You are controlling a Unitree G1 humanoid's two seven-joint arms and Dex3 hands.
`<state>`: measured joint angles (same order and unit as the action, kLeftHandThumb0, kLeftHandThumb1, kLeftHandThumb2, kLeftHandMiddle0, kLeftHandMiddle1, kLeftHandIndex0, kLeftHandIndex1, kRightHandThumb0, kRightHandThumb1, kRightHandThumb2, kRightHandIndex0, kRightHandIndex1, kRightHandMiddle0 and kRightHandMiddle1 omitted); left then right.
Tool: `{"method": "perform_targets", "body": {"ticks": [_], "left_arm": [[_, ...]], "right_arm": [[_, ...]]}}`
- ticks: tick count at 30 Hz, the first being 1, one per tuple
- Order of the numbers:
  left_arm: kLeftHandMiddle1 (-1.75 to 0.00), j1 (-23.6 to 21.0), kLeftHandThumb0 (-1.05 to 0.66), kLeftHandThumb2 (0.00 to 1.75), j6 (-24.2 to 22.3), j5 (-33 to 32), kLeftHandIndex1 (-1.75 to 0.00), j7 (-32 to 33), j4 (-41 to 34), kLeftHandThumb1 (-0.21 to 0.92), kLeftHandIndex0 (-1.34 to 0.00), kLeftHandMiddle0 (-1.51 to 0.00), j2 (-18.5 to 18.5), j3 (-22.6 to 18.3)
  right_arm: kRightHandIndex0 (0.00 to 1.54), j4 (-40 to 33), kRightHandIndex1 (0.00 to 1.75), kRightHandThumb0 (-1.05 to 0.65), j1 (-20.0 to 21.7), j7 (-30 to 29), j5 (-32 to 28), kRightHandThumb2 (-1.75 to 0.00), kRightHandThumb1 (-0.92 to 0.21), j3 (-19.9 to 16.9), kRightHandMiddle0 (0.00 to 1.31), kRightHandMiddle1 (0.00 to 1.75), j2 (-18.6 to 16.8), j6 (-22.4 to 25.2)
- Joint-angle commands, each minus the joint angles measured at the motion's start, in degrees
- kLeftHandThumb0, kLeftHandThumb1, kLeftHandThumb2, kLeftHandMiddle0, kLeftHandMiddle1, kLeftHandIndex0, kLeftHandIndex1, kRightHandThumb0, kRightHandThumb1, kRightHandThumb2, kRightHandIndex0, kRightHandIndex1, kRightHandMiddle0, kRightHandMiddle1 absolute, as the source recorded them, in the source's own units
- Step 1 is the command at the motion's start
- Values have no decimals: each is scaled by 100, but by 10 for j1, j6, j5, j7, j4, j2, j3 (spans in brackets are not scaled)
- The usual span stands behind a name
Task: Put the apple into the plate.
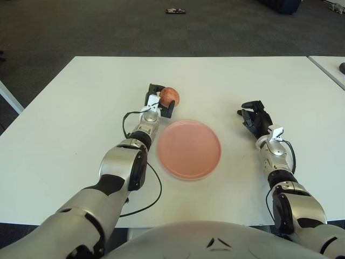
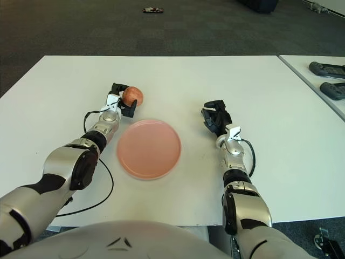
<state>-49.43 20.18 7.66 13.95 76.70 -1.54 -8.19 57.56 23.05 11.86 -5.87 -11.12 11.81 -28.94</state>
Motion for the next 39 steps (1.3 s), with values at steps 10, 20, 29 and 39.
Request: {"method": "perform_targets", "body": {"ticks": [10, 20, 29, 39], "left_arm": [[-161, -30, 0, 173, 100, -25, -175, -41, -42, -8, -69, -95, 9, -4], [-164, -31, 0, 173, 149, -11, -175, -35, -88, -8, -69, -94, 15, 25], [-163, 5, 0, 170, 185, 2, -175, -51, -169, -6, -67, -92, 24, 54], [-160, 101, 0, 168, 217, 13, -175, -116, -274, -5, -67, -93, 29, 107]], "right_arm": [[34, 26, 123, -35, -31, -6, 3, -47, -92, 4, 25, 169, -12, 30], [34, 29, 123, -35, -29, -8, 4, -47, -92, 5, 25, 169, -12, 30], [34, 30, 123, -35, -29, -9, 4, -47, -92, 6, 25, 169, -14, 29], [34, 29, 123, -35, -30, -12, 5, -47, -92, 8, 25, 169, -16, 28]]}}
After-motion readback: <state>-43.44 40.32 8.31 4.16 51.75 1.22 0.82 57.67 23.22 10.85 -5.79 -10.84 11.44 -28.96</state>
